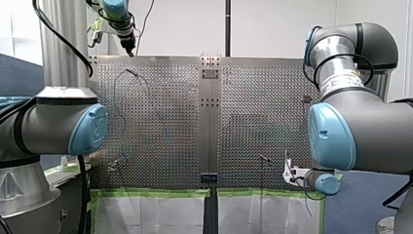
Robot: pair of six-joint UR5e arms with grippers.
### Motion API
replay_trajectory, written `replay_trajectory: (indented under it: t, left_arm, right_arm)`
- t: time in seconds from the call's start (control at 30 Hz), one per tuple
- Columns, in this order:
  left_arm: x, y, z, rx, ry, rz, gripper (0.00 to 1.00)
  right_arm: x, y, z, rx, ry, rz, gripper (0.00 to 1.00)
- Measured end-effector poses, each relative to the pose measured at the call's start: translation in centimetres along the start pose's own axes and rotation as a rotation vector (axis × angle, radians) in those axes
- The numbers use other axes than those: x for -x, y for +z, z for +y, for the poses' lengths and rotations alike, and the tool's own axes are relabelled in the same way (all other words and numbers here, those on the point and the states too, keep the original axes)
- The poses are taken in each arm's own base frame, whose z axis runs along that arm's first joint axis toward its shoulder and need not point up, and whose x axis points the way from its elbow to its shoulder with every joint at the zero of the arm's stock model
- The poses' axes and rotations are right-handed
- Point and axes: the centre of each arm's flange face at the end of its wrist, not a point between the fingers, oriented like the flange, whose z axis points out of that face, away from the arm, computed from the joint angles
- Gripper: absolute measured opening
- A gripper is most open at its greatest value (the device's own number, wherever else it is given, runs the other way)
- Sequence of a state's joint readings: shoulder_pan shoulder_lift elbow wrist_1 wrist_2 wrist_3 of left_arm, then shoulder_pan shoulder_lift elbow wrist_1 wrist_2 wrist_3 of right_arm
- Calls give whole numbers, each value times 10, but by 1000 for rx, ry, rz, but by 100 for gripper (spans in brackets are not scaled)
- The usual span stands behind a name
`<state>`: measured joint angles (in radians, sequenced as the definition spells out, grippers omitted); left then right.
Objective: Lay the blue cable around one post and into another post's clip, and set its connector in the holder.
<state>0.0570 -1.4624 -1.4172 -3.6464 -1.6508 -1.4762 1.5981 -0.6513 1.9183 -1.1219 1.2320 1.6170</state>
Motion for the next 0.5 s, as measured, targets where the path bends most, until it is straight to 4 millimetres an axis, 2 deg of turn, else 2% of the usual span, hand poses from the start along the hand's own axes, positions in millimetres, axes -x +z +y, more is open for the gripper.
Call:
replay_trajectory:
  t: [0.3,0.5]
  left_arm:
    - [-16,3,0,39,-42,13,100]
    - [-17,8,1,37,-85,-10,100]
  right_arm:
    - [0,0,-2,1,-3,-2,0]
    - [0,0,-2,0,-3,-2,0]
